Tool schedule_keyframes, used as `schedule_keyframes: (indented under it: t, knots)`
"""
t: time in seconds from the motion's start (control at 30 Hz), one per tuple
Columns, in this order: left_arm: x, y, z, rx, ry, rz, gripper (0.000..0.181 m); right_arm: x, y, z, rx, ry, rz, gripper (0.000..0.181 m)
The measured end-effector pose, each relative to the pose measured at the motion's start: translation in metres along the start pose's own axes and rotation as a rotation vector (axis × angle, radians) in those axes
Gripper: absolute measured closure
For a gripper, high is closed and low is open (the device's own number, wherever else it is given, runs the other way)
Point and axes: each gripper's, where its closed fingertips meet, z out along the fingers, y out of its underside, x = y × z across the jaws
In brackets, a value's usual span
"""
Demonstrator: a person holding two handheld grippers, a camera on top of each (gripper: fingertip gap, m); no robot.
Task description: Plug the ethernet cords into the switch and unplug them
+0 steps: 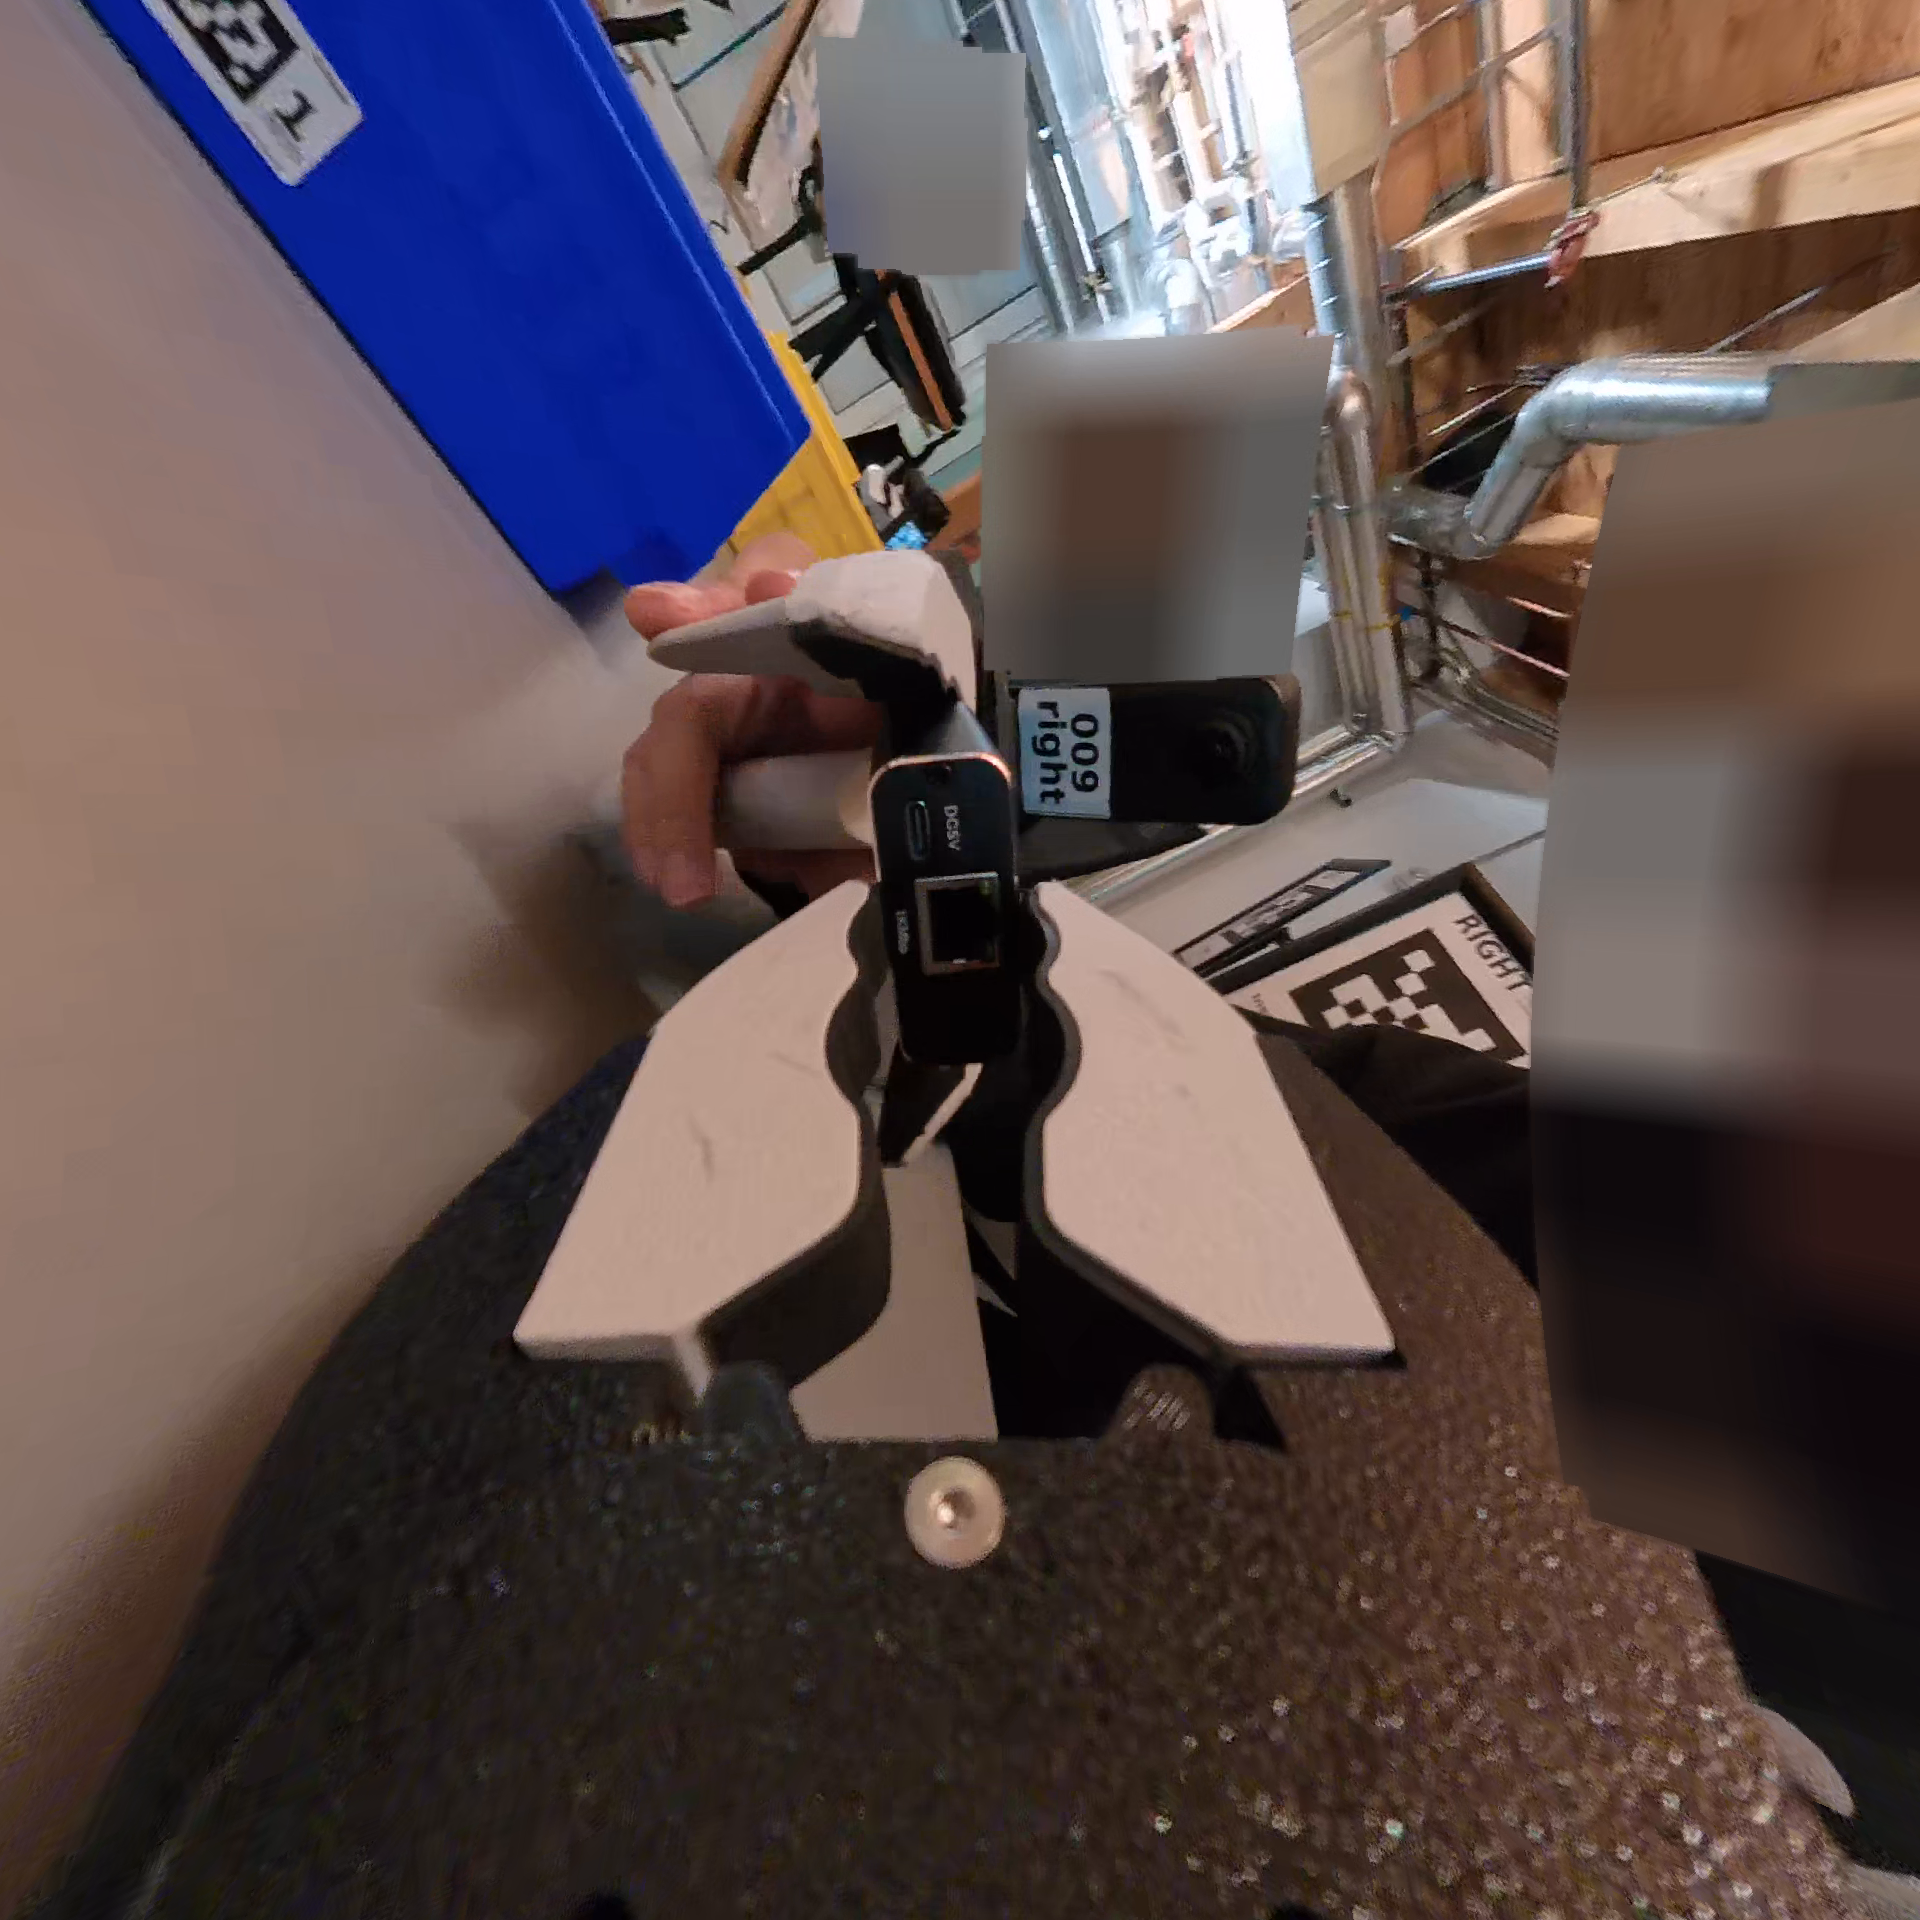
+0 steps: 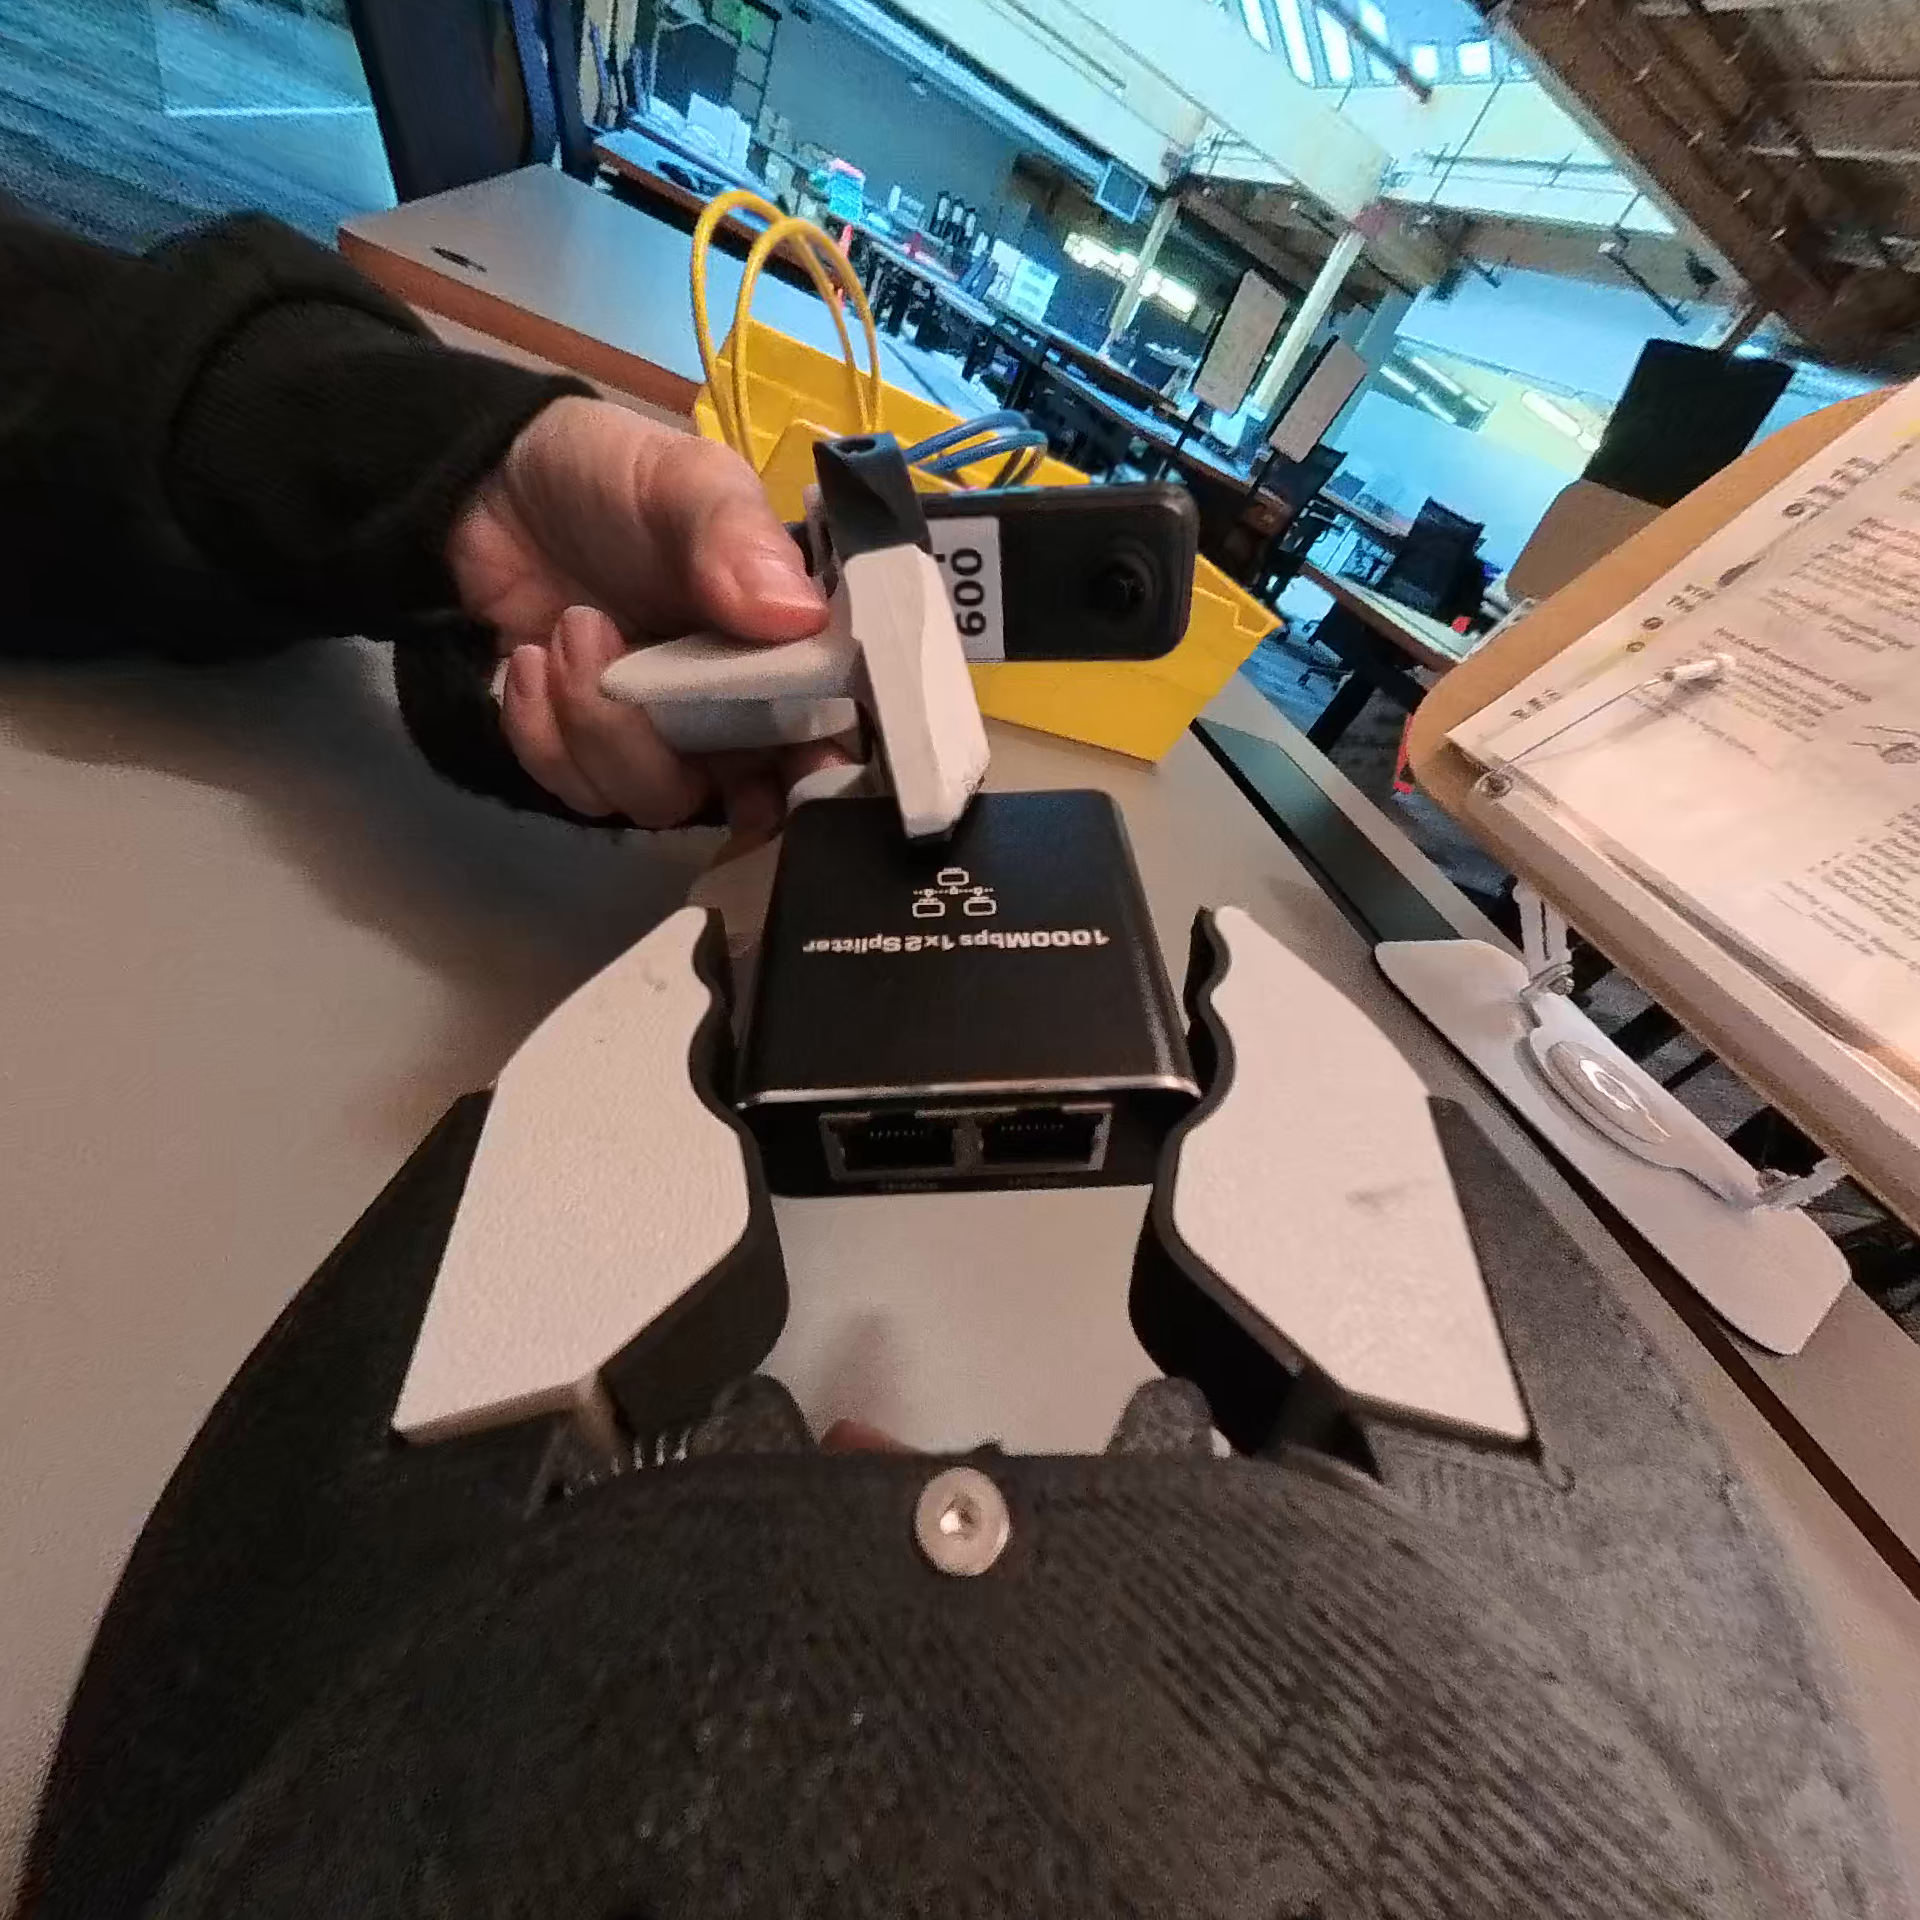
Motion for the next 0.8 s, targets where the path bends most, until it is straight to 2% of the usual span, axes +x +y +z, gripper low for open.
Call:
schedule_keyframes:
  t: [0.03,0.37,0.5,0.6,0.7,0.8]
  knots:
    - [-0.001,-0.001,0.0,0.008,-0.016,0.003,0.158,0.0,0.001,0.0,0.002,0.004,0.005,0.099]
    - [0.005,-0.005,0.0,0.037,0.013,-0.029,0.158,0.004,-0.013,-0.002,0.088,0.01,0.047,0.104]
    - [0.012,-0.011,0.0,0.077,0.033,0.011,0.156,0.009,-0.02,-0.002,0.084,-0.007,0.148,0.104]
    - [0.014,-0.019,-0.001,0.118,-0.02,0.155,0.151,0.013,-0.023,-0.002,0.124,-0.024,0.275,0.104]
    - [0.005,-0.033,-0.008,0.162,-0.254,0.424,0.144,0.022,-0.019,-0.007,0.15,-0.01,0.349,0.105]
    - [0.012,-0.046,-0.022,0.195,-0.469,0.725,0.135,0.033,-0.027,-0.019,0.255,-0.033,0.455,0.105]
